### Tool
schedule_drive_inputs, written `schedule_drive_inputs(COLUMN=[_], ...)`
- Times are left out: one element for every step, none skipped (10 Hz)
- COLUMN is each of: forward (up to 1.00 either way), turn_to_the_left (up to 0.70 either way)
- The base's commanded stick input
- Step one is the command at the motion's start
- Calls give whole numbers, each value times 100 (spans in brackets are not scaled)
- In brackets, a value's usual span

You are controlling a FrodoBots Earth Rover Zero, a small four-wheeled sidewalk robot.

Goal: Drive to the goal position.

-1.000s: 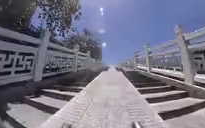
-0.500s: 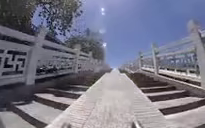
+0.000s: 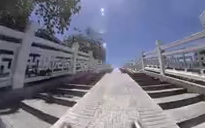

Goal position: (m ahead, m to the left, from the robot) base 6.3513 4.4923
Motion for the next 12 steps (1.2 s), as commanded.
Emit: schedule_drive_inputs(forward=[70, 70, 70, 70, 70, 70, 70, 70, 70, 70, 70, 70], turn_to_the_left=[0, 0, 0, 0, 0, 0, 0, 0, 0, 0, 0, 0])
